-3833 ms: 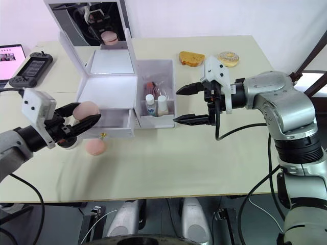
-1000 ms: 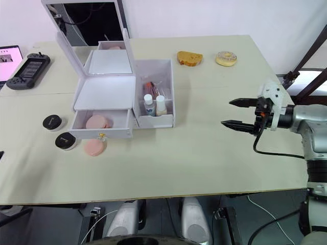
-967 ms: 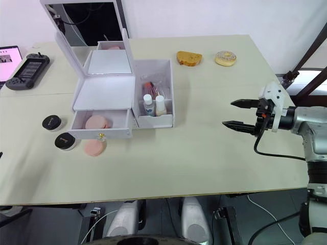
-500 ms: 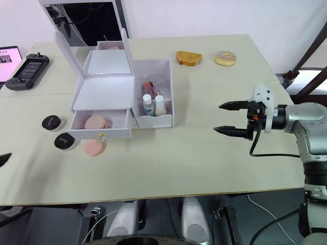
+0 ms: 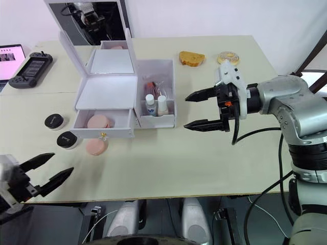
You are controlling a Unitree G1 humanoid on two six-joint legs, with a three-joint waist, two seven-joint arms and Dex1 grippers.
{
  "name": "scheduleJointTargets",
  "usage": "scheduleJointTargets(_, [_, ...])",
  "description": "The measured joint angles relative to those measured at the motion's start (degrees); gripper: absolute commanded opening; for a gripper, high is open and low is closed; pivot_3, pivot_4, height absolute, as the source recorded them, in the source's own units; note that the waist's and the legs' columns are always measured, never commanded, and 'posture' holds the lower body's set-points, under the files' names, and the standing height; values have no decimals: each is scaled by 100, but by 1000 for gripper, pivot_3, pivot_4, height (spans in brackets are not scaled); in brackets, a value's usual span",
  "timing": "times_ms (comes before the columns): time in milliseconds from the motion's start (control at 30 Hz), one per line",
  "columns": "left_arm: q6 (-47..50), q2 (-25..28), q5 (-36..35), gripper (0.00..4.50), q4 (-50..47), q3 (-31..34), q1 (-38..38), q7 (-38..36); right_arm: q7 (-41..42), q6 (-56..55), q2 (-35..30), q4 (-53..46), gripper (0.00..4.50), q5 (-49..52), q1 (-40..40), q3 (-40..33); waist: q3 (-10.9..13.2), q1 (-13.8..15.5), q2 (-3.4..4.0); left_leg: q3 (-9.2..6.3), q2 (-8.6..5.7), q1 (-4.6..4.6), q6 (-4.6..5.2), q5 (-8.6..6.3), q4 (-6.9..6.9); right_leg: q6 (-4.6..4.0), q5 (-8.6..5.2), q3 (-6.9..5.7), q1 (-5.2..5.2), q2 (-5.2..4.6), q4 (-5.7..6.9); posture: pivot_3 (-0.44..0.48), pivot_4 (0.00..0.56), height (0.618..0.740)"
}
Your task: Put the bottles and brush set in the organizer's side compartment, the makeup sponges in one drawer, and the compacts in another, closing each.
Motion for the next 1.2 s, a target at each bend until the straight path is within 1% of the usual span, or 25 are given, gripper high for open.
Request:
scheduleJointTargets(133, [-26,-299,250,4479,-47,-567,-145,498,-35,141,-4,-355,4500,161,-84,-4,-1,-15,-2,0,0,3,0,0,10,16,-10,1,9,0,-2,0,150,740])
scheduleJointTargets(300, [173,-584,468,4479,9,-1164,-504,1227,-38,153,-106,-495,4500,208,-20,-6,-2,-3,-2,-1,-1,4,0,0,11,15,-9,1,13,0,1,0,150,740])
scheduleJointTargets(433, [406,-689,643,4479,102,-1657,-898,1716,-102,156,-167,-517,4500,218,28,-15,-3,-3,-2,-6,-2,6,0,0,9,-5,4,1,13,5,7,0,150,740])
scheduleJointTargets(600, [564,-677,935,4479,265,-2116,-1171,2083,-183,187,-227,-625,4500,251,50,-35,-3,-17,-2,-8,-1,9,1,0,6,-4,4,1,13,8,11,0,150,740])
scheduleJointTargets(800, [768,-580,1164,4479,529,-2266,-1648,2387,-236,263,-280,-668,4500,312,54,-48,-3,-3,-2,-12,-1,11,1,1,12,1,2,0,14,8,20,0,150,740])
scheduleJointTargets(1133, [1139,-538,1251,4479,669,-2554,-2234,2648,-352,308,-294,-718,4500,373,54,-51,-4,11,-1,-15,-3,11,1,1,13,-2,4,-1,17,8,22,0,150,740])
scheduleJointTargets(1200, [1163,-519,1299,3980,685,-2617,-2299,2662,-365,312,-294,-719,4500,382,54,-51,-4,4,-1,-15,-3,12,1,1,14,-1,4,-1,18,8,22,0,150,740])
